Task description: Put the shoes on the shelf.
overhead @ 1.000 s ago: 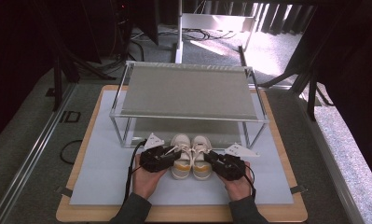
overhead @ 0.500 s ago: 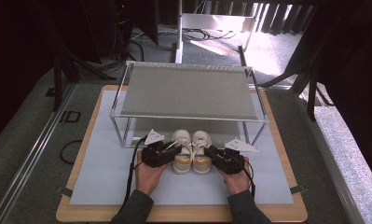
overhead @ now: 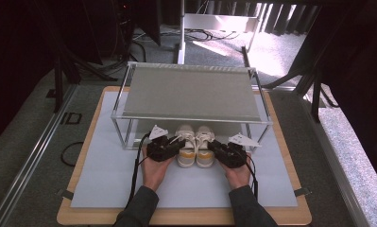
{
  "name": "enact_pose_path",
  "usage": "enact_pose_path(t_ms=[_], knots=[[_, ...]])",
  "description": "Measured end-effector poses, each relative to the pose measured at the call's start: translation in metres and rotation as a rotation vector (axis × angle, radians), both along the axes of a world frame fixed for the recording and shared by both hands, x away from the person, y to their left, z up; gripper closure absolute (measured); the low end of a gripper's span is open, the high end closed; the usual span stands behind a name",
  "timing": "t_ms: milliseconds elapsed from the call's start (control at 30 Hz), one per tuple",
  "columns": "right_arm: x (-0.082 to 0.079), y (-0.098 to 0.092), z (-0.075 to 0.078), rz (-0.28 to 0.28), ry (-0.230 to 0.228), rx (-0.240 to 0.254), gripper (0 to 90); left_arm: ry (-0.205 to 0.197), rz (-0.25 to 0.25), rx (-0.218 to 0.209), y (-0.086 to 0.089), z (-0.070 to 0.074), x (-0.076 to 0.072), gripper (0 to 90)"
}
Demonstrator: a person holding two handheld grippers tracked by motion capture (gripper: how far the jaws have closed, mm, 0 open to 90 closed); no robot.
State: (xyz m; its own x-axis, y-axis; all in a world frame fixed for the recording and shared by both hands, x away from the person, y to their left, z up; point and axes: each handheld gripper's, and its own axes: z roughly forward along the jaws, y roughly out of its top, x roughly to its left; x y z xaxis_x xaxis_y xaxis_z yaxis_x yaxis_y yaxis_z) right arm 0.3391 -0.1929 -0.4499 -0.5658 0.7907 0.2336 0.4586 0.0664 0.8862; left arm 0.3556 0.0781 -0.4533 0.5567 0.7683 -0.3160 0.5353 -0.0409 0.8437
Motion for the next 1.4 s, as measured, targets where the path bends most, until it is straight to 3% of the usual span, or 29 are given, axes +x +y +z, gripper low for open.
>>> enact_pose_path(t_ms=[200,400,467,567,600,667,800,967,1200,1400], knots=[[0.012,0.001,-0.003,-0.025,0.005,0.029,74.5,0.004,0.025,-0.040,0.001,-0.007,0.011,60.0],[0.021,0.004,-0.006,-0.031,0.007,0.030,74.5,0.004,0.061,-0.035,0.000,-0.007,0.018,60.0],[0.023,0.005,-0.008,-0.036,0.009,0.031,74.4,0.001,0.068,-0.012,-0.001,-0.007,0.021,59.9],[0.026,0.005,-0.011,-0.037,0.045,0.033,73.8,0.037,0.092,-0.032,0.001,-0.011,0.023,59.1],[0.027,0.005,-0.011,-0.033,0.047,0.036,73.3,0.043,0.092,-0.029,0.002,-0.012,0.024,58.3],[0.027,0.007,-0.009,-0.032,0.025,0.000,70.6,0.065,0.113,-0.066,0.003,-0.015,0.024,53.4],[0.028,0.004,-0.009,-0.041,0.022,0.006,63.5,0.037,0.124,-0.041,0.002,-0.012,0.023,44.2],[0.023,0.000,-0.003,-0.072,-0.002,0.016,54.1,0.014,0.136,-0.050,0.007,-0.010,0.017,39.6],[0.004,-0.001,0.004,-0.034,-0.044,0.027,42.9,-0.027,0.121,-0.065,0.014,-0.005,0.000,37.0],[-0.009,0.003,0.006,0.000,-0.031,0.010,33.1,-0.062,0.086,-0.051,0.019,0.001,-0.013,32.3]])
